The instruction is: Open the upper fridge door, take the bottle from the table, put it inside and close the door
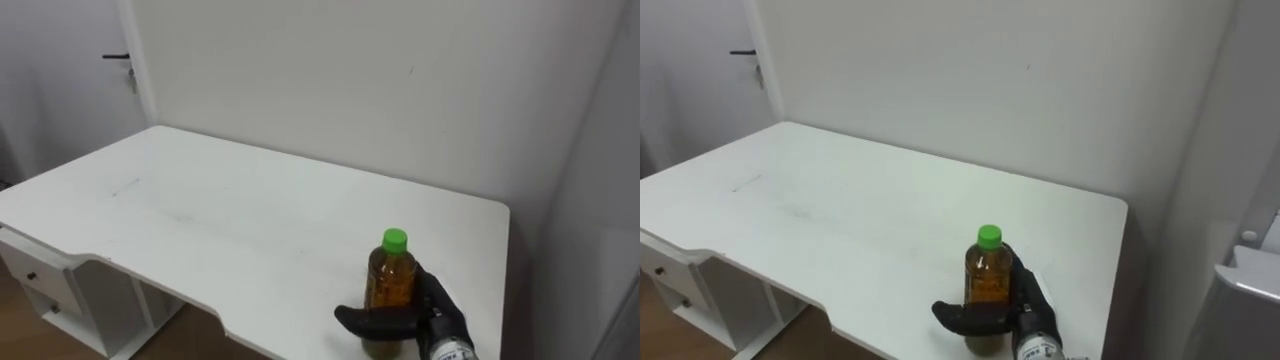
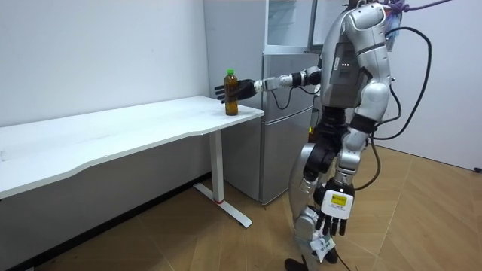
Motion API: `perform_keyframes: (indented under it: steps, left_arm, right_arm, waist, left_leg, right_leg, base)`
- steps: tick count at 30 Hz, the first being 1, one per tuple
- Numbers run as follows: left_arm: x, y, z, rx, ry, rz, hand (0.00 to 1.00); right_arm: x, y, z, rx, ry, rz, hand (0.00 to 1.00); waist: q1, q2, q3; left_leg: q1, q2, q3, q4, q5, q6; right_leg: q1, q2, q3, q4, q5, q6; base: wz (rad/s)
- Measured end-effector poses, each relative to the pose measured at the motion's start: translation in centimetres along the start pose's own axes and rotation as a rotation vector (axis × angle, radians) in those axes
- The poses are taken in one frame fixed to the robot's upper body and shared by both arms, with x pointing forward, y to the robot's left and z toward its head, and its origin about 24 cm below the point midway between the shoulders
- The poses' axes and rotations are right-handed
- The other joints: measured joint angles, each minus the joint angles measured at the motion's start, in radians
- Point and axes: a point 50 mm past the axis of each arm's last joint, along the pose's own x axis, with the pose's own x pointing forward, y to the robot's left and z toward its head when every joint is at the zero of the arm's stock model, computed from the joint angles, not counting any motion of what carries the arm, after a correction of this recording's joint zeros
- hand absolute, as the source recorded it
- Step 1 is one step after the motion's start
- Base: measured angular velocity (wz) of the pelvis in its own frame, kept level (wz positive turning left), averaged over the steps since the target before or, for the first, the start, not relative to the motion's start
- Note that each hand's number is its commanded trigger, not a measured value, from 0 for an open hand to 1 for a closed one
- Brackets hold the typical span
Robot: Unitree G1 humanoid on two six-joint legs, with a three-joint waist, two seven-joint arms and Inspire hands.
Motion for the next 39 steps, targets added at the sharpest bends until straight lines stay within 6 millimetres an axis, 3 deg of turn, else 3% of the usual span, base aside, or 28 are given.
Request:
perform_keyframes:
  steps: [4,5,6,7,39]
  left_arm:
    - [0.0,-0.1,0.0,-0.002,0.000,-0.002,0.00]
    - [0.0,-0.1,-0.1,-0.003,0.002,-0.003,0.00]
    - [0.0,-0.1,-0.1,-0.003,0.002,-0.003,0.00]
    - [0.0,-0.1,-0.1,-0.003,0.003,-0.002,0.00]
    - [-0.1,-0.2,-0.9,-0.009,0.021,0.000,0.00]
  right_arm:
    - [0.2,-0.4,0.5,0.012,-0.015,-0.036,0.00]
    - [0.3,-0.4,0.8,0.013,-0.024,-0.038,0.12]
    - [0.4,-0.4,1.0,0.015,-0.027,-0.039,0.95]
    - [0.5,-0.3,1.2,0.017,-0.034,-0.039,1.00]
    - [0.6,-0.8,0.7,0.021,-0.021,-0.050,1.00]
  waist:
    - [0.014,-0.003,0.0014]
    - [0.013,-0.004,0.0020]
    - [0.013,-0.004,0.0020]
    - [0.013,-0.005,0.0022]
    - [0.002,-0.008,0.0064]
  left_leg:
    - [0.000,0.000,-0.001,0.000,0.000,0.000]
    - [0.000,0.000,-0.001,0.000,0.000,0.000]
    - [0.000,0.000,-0.001,0.000,0.000,0.000]
    - [0.000,0.000,-0.001,0.000,0.000,0.000]
    - [0.003,-0.003,-0.023,0.002,0.000,0.000]
  right_leg:
    - [0.000,0.000,-0.001,0.000,0.000,0.000]
    - [0.000,0.000,-0.001,0.000,0.000,0.000]
    - [0.000,0.000,-0.001,0.000,0.000,0.000]
    - [0.000,0.000,-0.001,0.000,0.000,0.000]
    - [0.016,0.000,-0.022,-0.002,0.000,0.000]
  base:
    - [0.00]
    - [0.00]
    - [0.00]
    - [0.00]
    - [0.02]
